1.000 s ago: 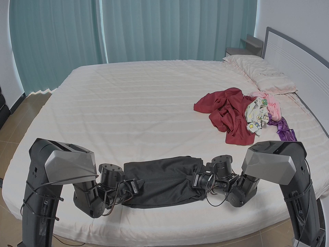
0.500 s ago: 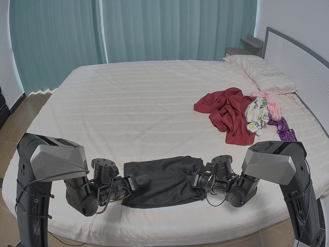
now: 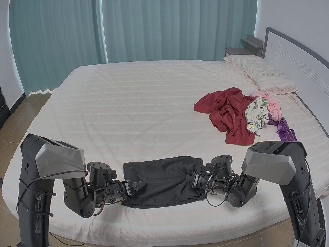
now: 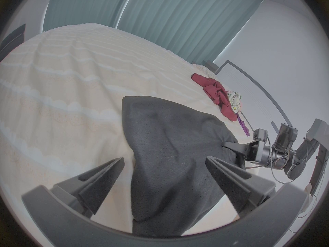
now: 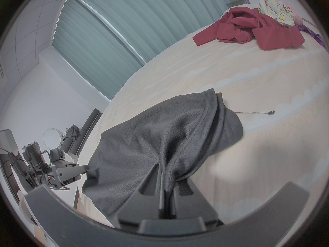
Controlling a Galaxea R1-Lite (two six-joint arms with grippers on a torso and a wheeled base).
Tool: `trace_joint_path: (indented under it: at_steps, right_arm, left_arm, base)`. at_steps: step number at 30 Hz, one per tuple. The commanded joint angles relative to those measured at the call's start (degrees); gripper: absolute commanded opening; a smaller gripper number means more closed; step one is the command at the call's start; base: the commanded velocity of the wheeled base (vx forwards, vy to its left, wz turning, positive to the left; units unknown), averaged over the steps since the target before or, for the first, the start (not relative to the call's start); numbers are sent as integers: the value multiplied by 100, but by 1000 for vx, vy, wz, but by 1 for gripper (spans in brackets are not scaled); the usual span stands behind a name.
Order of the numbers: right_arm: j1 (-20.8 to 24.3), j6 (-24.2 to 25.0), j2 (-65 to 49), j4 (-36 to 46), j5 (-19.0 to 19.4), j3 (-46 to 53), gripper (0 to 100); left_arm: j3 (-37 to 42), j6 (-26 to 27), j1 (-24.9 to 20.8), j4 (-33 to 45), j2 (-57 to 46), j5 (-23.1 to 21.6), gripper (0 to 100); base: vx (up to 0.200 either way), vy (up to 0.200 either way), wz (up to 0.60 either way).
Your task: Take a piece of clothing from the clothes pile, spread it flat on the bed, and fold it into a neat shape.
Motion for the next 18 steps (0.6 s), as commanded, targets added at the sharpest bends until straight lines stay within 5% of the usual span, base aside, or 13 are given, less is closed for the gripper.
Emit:
trace_joint_path:
  at_steps: [1,14,15,18]
  right_arm:
    - [2,-1,8,-2,4,2,0]
    - [63,-1,-1,-19,13,20,0]
    - [90,-1,-10,-19,22,55,0]
    - [90,-1,-19,-11,48,73,0]
  left_arm:
    - [-100,-7,8,-7,166,29,100]
    - [-469,-165,-133,-15,324,12,100]
    - [-469,-262,-142,-15,315,12,0]
    - [-469,-341,-177,-24,315,12,0]
  base:
    - [0,0,0]
    - [0,0,0]
    - [0,0,0]
    - [0,0,0]
